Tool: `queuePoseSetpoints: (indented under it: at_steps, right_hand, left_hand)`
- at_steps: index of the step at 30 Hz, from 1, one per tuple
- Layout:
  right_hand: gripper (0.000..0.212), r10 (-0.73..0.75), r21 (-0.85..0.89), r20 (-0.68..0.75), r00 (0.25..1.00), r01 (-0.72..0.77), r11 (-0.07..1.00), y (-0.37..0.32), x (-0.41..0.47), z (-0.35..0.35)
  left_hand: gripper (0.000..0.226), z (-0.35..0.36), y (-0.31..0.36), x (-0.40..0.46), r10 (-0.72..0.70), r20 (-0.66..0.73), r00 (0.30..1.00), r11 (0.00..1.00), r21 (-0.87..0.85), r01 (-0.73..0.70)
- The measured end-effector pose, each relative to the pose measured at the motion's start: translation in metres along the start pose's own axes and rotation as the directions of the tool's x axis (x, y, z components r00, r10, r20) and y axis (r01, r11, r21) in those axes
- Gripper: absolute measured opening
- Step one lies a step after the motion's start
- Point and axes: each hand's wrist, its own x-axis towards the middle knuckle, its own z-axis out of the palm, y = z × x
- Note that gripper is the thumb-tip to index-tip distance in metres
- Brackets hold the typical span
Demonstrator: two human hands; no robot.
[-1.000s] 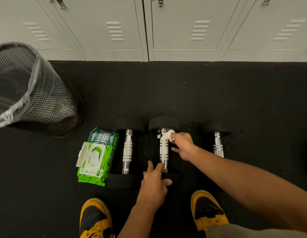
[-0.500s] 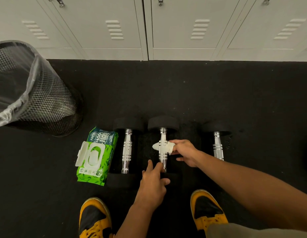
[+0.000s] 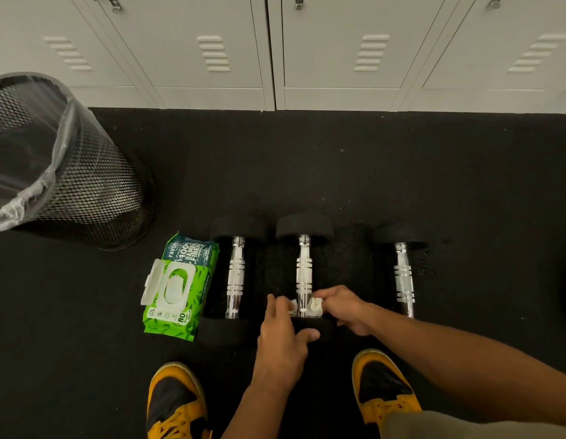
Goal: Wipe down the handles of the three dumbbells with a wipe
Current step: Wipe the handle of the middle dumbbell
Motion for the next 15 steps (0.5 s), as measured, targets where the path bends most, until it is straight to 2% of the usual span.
queuePoseSetpoints:
  at_steps: [3, 6, 10, 15]
  right_hand:
    - [0.031, -0.016, -0.035, -0.016, 1.0, 0.015, 0.999, -0.002, -0.003, -0.003]
    - [0.04, -0.004, 0.026, -0.021, 1.0, 0.004, 1.0, -0.001, -0.011, -0.008]
    - [0.039, -0.015, 0.143, -0.037, 0.999, 0.02, 0.99, 0.005, -0.022, -0.018]
    - [0.026, -0.104, 0.086, -0.182, 0.978, 0.122, 0.989, 0.0, -0.031, -0.018]
  left_hand:
    - [0.075, 0.0, 0.003, -0.002, -0.138, -0.029, 0.99, 0.982, -0.135, 0.133]
    - [0.098, 0.005, 0.007, -0.003, -0.226, 0.006, 0.974, 0.955, -0.198, 0.223]
    - [0.107, 0.016, 0.015, -0.005, -0.259, 0.002, 0.966, 0.945, -0.205, 0.254]
    - [0.107, 0.02, 0.018, -0.009, -0.275, -0.028, 0.961, 0.945, -0.194, 0.265]
